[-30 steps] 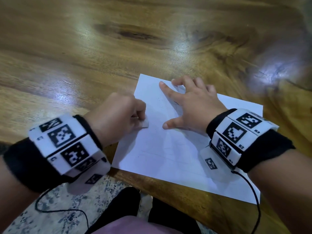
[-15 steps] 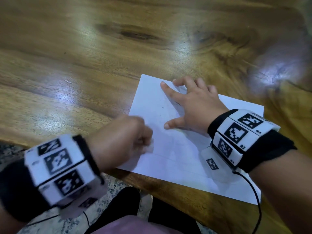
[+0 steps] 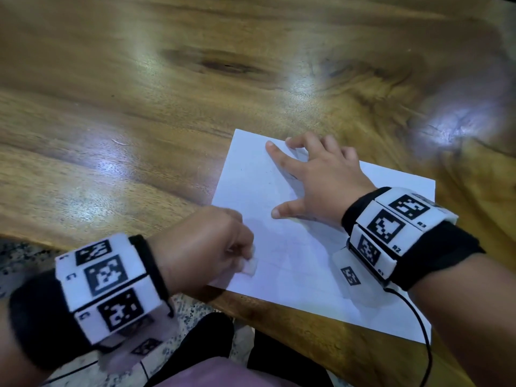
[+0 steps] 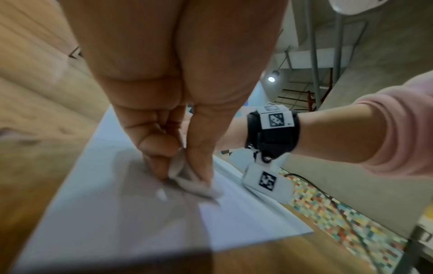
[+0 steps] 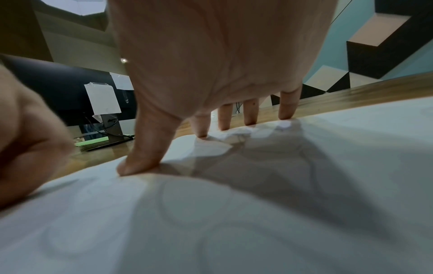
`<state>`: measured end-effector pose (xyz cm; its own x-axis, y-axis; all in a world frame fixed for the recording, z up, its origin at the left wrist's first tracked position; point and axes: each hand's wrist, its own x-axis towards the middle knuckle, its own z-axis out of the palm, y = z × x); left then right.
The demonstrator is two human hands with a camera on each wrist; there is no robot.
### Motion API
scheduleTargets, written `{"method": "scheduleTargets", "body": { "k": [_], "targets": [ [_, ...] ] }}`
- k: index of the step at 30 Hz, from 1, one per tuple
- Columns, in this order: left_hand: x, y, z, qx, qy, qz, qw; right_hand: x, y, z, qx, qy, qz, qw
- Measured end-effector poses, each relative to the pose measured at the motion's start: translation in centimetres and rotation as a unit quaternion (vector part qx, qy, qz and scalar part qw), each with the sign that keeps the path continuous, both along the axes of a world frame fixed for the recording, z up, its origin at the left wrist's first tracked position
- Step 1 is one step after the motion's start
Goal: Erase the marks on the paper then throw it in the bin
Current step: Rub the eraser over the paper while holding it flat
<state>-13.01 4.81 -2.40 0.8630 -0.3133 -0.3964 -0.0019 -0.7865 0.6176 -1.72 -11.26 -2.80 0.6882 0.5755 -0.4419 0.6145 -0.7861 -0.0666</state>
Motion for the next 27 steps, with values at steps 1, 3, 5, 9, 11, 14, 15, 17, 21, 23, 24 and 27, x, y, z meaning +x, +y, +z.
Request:
{"method": "scheduleTargets", "body": {
  "k": [1, 3, 5, 9, 11, 14, 15, 17, 21, 23, 24, 27],
  "targets": [
    [1.0, 0.0, 0.1, 0.015, -0.029, 0.016, 0.999, 0.0, 0.0, 0.0, 0.001, 0.000, -0.001, 1.000],
    [3.0, -0.1, 0.1, 0.045, -0.092, 0.065, 0.993, 0.0, 0.0, -0.1, 0.000, 0.000, 0.000, 1.000],
    [3.7, 0.0, 0.0, 0.054, -0.115, 0.083, 0.988, 0.0, 0.0, 0.0, 0.003, 0.000, -0.002, 1.000],
    [0.5, 0.6, 0.0, 0.004, -0.030, -0.014, 0.999, 0.1, 0.0, 0.1, 0.000, 0.003, -0.004, 1.000],
    [0.0, 0.8, 0.0, 0.012, 0.008, -0.034, 0.999, 0.0, 0.0, 0.1, 0.001, 0.004, -0.004, 1.000],
    [1.9, 1.5, 0.2, 0.035, -0.061, 0.036, 0.997, 0.0, 0.0, 0.0, 0.003, 0.003, -0.007, 1.000],
    [2.6, 1.8, 0.4, 0.037, -0.083, 0.075, 0.993, -0.1, 0.0, 0.0, 0.004, 0.003, -0.007, 1.000],
    [3.5, 2.1, 0.4, 0.038, -0.106, 0.121, 0.986, -0.1, 0.0, 0.0, 0.003, 0.004, -0.007, 1.000],
    [1.5, 2.1, 0.4, 0.037, -0.077, 0.090, 0.992, 0.0, 0.1, 0.1, 0.001, 0.009, -0.015, 1.000],
    [-0.1, 2.0, 0.5, 0.031, -0.037, 0.044, 0.998, 0.0, 0.2, 0.1, 0.001, 0.011, -0.015, 1.000],
    [-0.5, 2.2, 0.5, 0.028, -0.011, 0.029, 0.999, 0.0, 0.2, 0.1, -0.001, 0.010, -0.013, 1.000],
    [0.3, 2.5, 0.3, 0.046, -0.022, 0.051, 0.997, 0.0, 0.2, 0.2, -0.003, 0.007, -0.010, 1.000]
  ]
}}
